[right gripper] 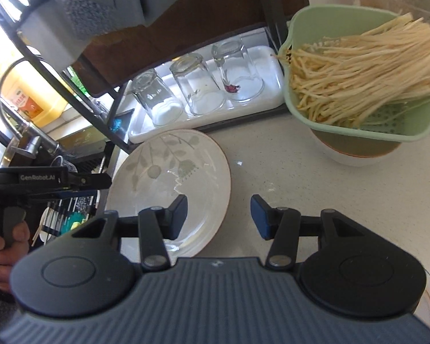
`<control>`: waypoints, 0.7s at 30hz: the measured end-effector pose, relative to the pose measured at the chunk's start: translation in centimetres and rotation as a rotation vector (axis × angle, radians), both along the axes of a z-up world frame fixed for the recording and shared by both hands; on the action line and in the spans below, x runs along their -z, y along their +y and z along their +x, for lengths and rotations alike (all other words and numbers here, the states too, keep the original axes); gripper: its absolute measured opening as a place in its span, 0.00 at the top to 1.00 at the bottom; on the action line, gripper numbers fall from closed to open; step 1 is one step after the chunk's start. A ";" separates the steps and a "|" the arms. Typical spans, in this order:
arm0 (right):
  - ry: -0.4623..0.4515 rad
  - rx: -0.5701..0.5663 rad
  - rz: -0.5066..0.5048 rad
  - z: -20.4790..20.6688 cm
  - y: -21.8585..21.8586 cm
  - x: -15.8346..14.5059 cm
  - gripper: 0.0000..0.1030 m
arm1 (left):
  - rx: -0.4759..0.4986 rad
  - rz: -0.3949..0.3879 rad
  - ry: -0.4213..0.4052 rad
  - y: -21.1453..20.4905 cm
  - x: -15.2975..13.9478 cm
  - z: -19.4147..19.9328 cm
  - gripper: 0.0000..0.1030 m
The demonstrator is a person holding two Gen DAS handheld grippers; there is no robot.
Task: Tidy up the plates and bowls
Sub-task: 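Close the left tool on the rim of the leaf-pattern bowl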
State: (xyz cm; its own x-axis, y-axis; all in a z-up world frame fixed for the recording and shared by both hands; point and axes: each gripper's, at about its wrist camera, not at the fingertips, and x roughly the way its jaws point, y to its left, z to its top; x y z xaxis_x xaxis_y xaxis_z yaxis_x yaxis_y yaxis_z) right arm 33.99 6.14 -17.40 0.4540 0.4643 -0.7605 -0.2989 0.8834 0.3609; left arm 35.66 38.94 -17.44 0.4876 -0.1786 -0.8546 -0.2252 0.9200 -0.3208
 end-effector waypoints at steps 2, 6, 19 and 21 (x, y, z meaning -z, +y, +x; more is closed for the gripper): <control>0.015 0.000 -0.006 0.6 0.4 0.5 0.50 | 0.019 0.002 0.013 0.2 0.5 0.8 0.45; 0.039 -0.011 0.018 1.6 1.1 1.4 0.51 | 0.046 -0.006 0.045 0.5 1.5 2.0 0.46; 0.106 -0.042 0.005 4.0 1.7 3.3 0.76 | 0.076 -0.040 0.076 0.7 3.4 3.7 0.61; 0.111 -0.051 0.009 4.1 1.9 3.5 0.78 | 0.076 -0.045 0.079 0.5 3.7 3.6 0.61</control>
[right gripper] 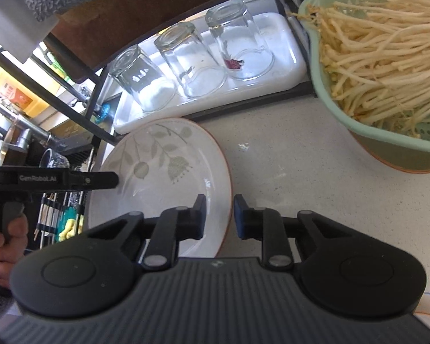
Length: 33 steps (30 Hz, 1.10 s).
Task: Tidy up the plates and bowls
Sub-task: 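Close the left tool on the rim of the leaf-pattern bowl, then carry the leaf-pattern bowl with the left tool over the plate stack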
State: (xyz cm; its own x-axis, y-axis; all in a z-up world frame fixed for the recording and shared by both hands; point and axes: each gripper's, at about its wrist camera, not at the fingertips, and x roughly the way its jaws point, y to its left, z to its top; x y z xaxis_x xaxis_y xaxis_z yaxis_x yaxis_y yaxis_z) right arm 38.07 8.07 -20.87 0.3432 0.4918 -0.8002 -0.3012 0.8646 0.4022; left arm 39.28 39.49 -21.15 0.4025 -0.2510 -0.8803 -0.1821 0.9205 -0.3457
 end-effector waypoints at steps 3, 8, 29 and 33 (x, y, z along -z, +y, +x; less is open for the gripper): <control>0.005 -0.009 -0.006 0.0 0.3 0.2 0.77 | -0.008 -0.007 0.018 -0.1 0.4 0.0 0.62; 0.040 -0.003 0.024 0.4 0.1 0.3 0.77 | -0.005 -0.001 0.012 0.0 0.2 -0.2 0.62; 0.029 0.107 0.148 -4.6 -5.8 -2.2 0.77 | 0.099 -0.045 -0.010 -3.6 -3.9 -2.4 0.62; 0.014 0.147 0.173 -6.0 -7.7 -3.0 0.77 | 0.125 -0.052 -0.030 -5.5 -5.1 -3.2 0.62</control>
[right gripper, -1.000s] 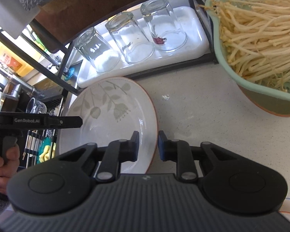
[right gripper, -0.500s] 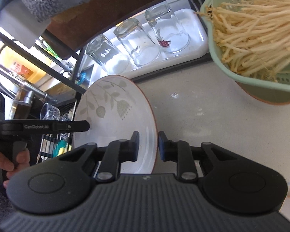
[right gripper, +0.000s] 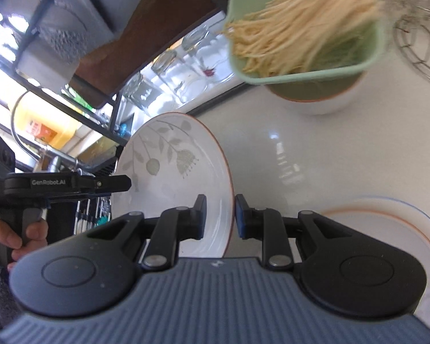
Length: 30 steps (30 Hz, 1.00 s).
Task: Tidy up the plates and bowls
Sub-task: 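Carry the leaf-pattern bowl with the left tool over the plate stack, then lower the leaf-pattern bowl onto the plate stack and open the left tool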
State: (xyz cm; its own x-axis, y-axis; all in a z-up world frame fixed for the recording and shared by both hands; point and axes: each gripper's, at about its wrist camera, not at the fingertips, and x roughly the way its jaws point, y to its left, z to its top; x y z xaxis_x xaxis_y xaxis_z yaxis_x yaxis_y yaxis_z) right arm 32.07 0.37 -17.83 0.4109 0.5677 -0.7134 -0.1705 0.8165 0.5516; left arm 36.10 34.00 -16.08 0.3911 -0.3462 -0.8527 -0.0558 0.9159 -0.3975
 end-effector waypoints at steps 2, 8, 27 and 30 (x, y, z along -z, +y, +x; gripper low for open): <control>-0.012 0.016 0.009 -0.8 -1.2 -0.5 0.77 | 0.011 -0.008 -0.007 -0.9 -0.5 -0.7 0.62; -0.013 0.048 0.030 -2.3 -4.4 -2.3 0.77 | 0.040 -0.053 -0.012 -3.1 -1.9 -2.5 0.62; 0.029 0.009 0.059 -5.5 -10.7 -2.4 0.77 | 0.044 -0.049 -0.017 -9.2 -3.0 -6.8 0.62; 0.038 0.010 0.028 -5.9 -11.0 -1.7 0.77 | 0.050 -0.050 -0.003 -10.0 -2.5 -7.2 0.62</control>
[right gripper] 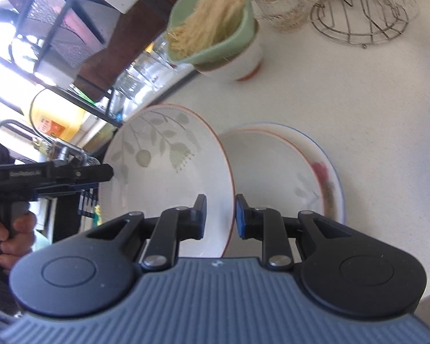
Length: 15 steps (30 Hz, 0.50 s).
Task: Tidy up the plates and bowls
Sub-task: 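Lower the leaf-pattern bowl onto the plate stack and open the left tool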
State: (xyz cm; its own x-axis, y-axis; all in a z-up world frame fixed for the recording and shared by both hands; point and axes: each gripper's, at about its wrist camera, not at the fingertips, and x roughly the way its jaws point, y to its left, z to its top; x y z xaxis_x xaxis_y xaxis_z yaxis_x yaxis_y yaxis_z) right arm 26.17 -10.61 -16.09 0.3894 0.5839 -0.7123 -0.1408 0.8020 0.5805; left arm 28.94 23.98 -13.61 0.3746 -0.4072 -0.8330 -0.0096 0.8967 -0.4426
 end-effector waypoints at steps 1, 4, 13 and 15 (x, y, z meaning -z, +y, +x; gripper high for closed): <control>0.007 -0.001 -0.013 -0.1 0.0 0.3 0.77 | 0.004 0.007 0.007 -0.3 0.3 -0.1 0.62; 0.009 0.005 -0.036 -0.5 -0.1 0.8 0.77 | 0.008 0.012 0.021 -0.9 0.7 -0.3 0.62; 0.006 0.004 -0.101 -1.1 0.0 1.6 0.77 | 0.011 0.004 0.010 -1.6 0.9 -0.8 0.62; -0.004 -0.002 -0.115 -1.1 0.2 1.8 0.77 | 0.013 0.005 0.012 -1.8 0.9 -0.8 0.62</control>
State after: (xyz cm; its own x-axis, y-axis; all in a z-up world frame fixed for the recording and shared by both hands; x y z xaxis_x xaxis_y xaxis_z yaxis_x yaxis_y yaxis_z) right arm 25.09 -10.44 -17.84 0.3913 0.4988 -0.7734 -0.1443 0.8633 0.4837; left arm 28.18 22.22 -14.52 0.3596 -0.4080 -0.8392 -0.0033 0.8988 -0.4384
